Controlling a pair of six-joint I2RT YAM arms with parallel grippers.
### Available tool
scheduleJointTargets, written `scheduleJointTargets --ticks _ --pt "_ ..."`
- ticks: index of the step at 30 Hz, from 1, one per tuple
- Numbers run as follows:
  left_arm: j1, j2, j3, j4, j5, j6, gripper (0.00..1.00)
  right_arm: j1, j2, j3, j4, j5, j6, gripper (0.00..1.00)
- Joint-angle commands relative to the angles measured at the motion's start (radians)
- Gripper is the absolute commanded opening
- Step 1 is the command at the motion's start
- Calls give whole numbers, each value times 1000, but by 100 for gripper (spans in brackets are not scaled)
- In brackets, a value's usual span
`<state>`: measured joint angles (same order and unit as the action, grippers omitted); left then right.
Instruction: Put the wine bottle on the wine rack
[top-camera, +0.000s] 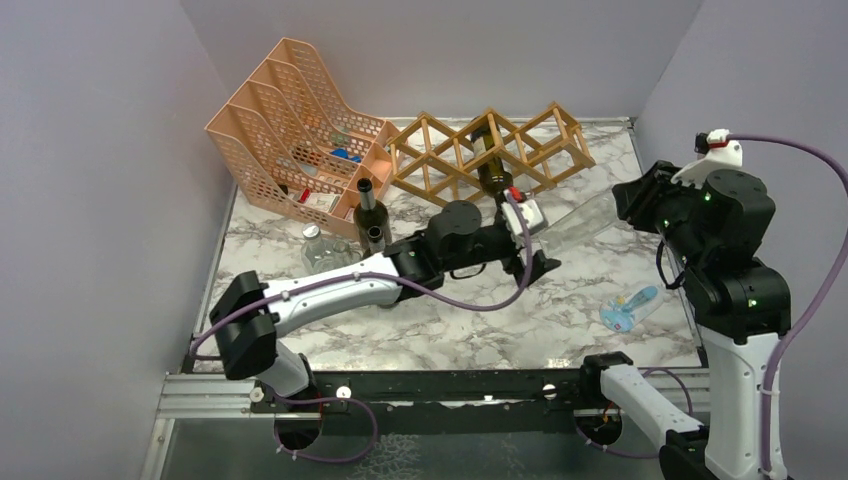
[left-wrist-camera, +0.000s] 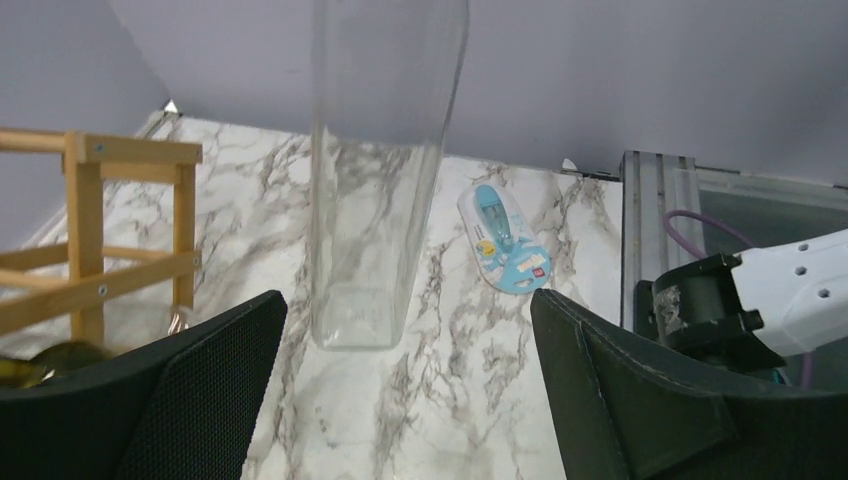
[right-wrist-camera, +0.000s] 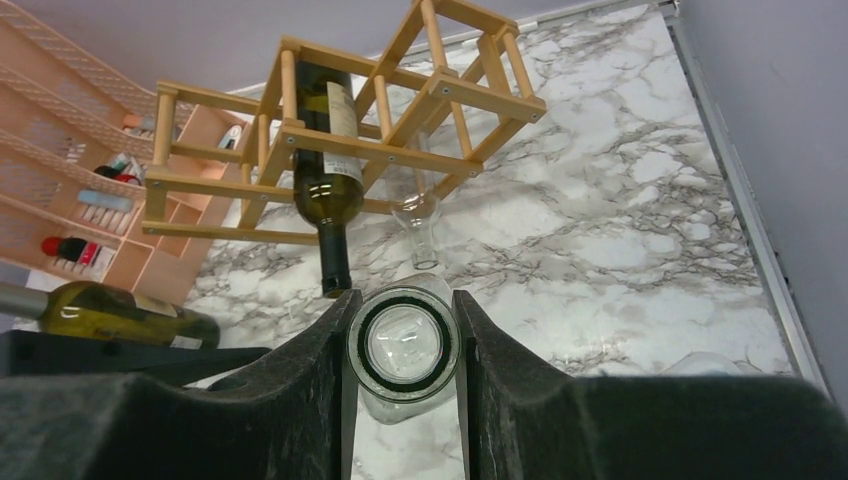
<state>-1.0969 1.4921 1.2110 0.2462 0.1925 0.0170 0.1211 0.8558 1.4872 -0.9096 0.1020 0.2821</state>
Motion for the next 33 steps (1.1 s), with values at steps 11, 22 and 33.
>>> scheduleJointTargets --ticks 11,22,33 --pt "-57 247 182 177 -108 164 99 -3 -43 105 -22 -181 55 13" --pt "-57 234 150 251 -115 246 0 -3 -47 121 -42 -222 36 28" --pt "-52 115 64 294 4 819 0 -4 -86 101 -56 -273 -51 82"
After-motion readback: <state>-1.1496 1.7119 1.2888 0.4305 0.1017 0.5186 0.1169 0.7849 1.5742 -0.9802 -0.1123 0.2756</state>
